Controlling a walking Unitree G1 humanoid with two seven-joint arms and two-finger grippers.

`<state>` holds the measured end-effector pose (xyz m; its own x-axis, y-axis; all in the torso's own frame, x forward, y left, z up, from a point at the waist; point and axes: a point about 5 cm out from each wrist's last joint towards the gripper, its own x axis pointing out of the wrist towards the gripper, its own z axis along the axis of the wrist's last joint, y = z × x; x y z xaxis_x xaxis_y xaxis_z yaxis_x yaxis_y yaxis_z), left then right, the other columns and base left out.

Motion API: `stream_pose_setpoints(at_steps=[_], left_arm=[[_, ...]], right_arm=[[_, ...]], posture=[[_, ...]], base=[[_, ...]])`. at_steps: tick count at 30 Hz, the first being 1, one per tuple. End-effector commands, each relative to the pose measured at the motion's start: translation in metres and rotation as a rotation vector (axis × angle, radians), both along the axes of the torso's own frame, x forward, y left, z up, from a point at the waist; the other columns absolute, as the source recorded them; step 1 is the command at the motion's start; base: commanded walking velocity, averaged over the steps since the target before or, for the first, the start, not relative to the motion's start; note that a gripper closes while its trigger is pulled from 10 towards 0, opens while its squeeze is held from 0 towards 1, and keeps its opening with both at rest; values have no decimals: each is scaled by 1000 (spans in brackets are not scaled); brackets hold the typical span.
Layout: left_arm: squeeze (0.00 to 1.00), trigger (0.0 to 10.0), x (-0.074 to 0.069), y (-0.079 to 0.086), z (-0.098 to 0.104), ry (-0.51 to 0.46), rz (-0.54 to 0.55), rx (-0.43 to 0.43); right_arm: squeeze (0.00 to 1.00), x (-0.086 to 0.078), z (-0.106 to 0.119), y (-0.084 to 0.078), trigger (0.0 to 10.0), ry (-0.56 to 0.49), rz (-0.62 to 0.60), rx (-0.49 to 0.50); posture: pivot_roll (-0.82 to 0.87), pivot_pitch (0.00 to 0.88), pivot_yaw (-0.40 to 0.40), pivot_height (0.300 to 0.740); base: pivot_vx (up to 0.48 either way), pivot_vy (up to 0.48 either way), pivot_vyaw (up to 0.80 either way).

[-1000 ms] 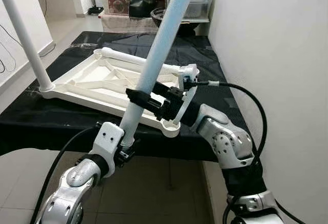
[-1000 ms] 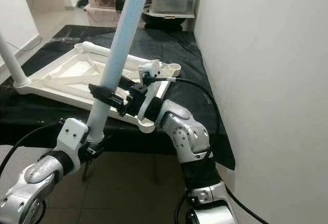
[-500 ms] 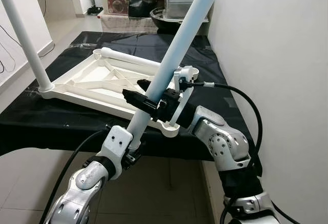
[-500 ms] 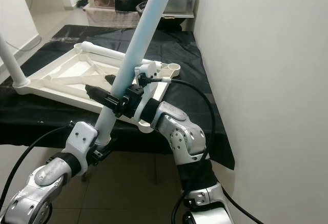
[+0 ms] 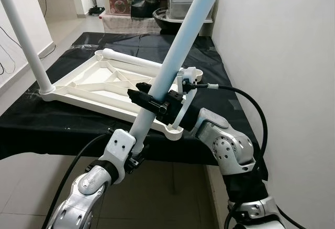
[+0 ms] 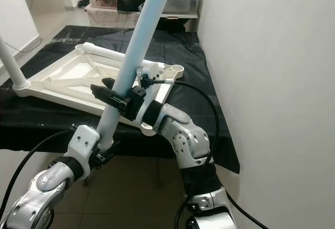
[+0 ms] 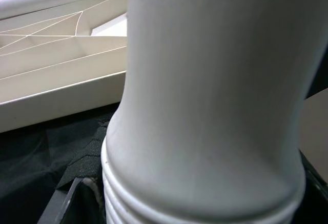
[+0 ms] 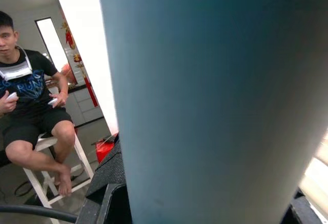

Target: Building children table

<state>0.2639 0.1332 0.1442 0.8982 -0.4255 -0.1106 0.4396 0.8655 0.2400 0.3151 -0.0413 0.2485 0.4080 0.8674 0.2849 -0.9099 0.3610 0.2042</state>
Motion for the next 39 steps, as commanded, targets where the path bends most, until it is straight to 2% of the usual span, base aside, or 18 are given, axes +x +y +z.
stream_pose_setpoints(at_steps=[1, 3, 4, 6, 16, 17, 20, 24, 25, 26, 27, 31, 39], left_arm=[[0, 10000, -3, 1, -10, 59, 14, -1], [0, 10000, -2, 2, -11, 69, 22, -1], [1000, 10000, -3, 3, -11, 75, 23, -21], [1000, 10000, -3, 4, -12, 81, 22, -46], [1000, 10000, 0, 11, -6, 40, 86, -38], [0, 10000, 1, 13, -2, 25, 106, -47], [0, 10000, 3, 25, 18, -75, 262, -142], [0, 10000, 4, 26, 20, -85, 284, -159], [0, 10000, 4, 28, 23, -105, 307, -169], [0, 10000, 4, 28, 23, -105, 307, -169], [0, 10000, 4, 29, 25, -119, 319, -177], [0, 10000, 5, 29, 27, -133, 328, -176], [0, 10000, 6, 27, 29, -142, 320, -158]], right_arm=[[0, -4, 7, 3, 0, -24, 18, 12], [0, -4, 7, 2, 0, -24, 19, 13], [0, -3, 8, 2, 0, -26, 13, 16], [0, -2, 9, 1, 0, -28, 6, 19], [0, 7, 13, -12, 0, -45, -54, 22], [0, 14, 14, -22, 0, -56, -124, 15], [0, 38, 20, -53, 0, -78, -367, 24], [0, 41, 21, -57, 0, -79, -400, 32], [0, 45, 24, -63, 4549, -84, -459, 46], [0, 45, 24, -63, 4549, -84, -459, 46], [0, 48, 27, -67, 9961, -89, -507, 57], [0, 53, 31, -72, 10000, -93, -558, 77], [0, 57, 27, -67, 10000, -93, -560, 84]], posture=[[76, 36, -39, 740], [76, 36, -39, 740], [75, 35, -37, 740], [75, 35, -37, 740], [79, 33, -37, 740], [79, 36, -35, 740], [86, 40, -44, 740], [86, 40, -44, 740], [87, 42, -42, 740], [87, 42, -42, 740], [87, 42, -42, 740], [87, 44, -41, 740], [91, 47, -42, 740]], base=[[0, 0, 0], [0, 0, 0], [0, 0, 0], [0, 0, 0], [0, 0, 0], [0, 0, 0], [0, 0, 0], [0, 0, 0], [0, 0, 0], [0, 0, 0], [0, 0, 0], [196, 0, 0], [260, 0, 0]])
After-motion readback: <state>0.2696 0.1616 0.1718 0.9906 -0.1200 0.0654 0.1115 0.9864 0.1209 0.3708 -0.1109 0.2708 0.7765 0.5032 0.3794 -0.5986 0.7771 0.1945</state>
